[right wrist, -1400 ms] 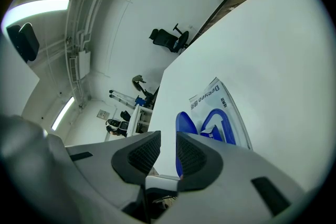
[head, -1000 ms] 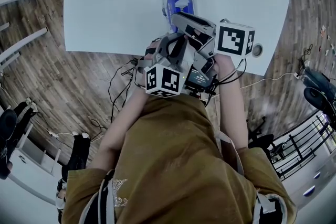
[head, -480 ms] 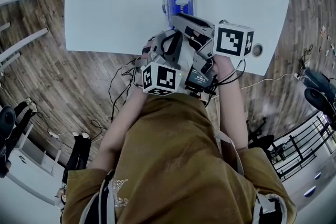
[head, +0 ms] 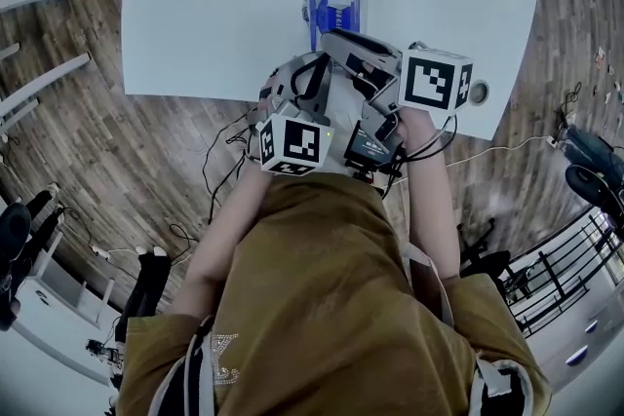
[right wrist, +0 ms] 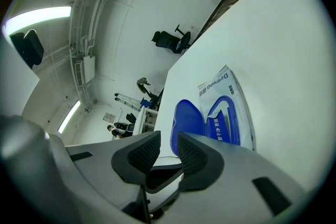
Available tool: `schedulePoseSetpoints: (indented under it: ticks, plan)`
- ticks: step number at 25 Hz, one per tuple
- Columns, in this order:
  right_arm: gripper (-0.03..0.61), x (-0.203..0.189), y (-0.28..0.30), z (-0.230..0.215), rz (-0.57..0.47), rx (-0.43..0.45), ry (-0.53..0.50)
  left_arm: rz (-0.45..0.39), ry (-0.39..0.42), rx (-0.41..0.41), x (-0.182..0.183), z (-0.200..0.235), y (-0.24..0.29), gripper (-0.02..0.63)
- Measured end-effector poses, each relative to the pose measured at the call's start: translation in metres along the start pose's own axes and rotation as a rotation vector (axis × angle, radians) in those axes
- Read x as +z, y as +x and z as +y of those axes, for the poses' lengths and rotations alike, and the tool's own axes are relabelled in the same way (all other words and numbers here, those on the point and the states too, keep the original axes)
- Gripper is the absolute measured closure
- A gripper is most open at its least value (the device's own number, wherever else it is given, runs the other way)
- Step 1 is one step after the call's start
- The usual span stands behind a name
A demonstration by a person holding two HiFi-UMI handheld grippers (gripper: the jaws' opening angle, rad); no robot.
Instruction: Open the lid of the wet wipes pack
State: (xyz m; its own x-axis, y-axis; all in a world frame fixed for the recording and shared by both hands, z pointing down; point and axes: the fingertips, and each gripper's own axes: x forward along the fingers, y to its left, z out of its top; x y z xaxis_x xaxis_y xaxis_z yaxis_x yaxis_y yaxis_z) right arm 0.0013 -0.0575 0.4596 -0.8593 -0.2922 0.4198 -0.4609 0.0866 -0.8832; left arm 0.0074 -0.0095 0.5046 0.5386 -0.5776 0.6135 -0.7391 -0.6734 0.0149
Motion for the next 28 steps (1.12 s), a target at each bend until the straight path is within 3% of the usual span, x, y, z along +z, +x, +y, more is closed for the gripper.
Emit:
schedulePoseSetpoints:
  ticks: [9, 18, 28]
  plan:
    - [0.491, -0.011, -0.009, -0.016, -0.005, -0.059, 0.015, -0.009, -0.01, 0.012, 0.001, 0.007, -0.006, 0.612]
    - [0.491, -0.015, -0.012, -0.032, -0.009, -0.145, 0.006, -0.018, -0.093, 0.054, -0.003, 0.031, -0.012, 0.612]
    - [0.491, -0.021, -0.014, -0.035, -0.021, -0.162, 0.016, -0.021, -0.128, 0.075, -0.007, 0.043, -0.015, 0.612]
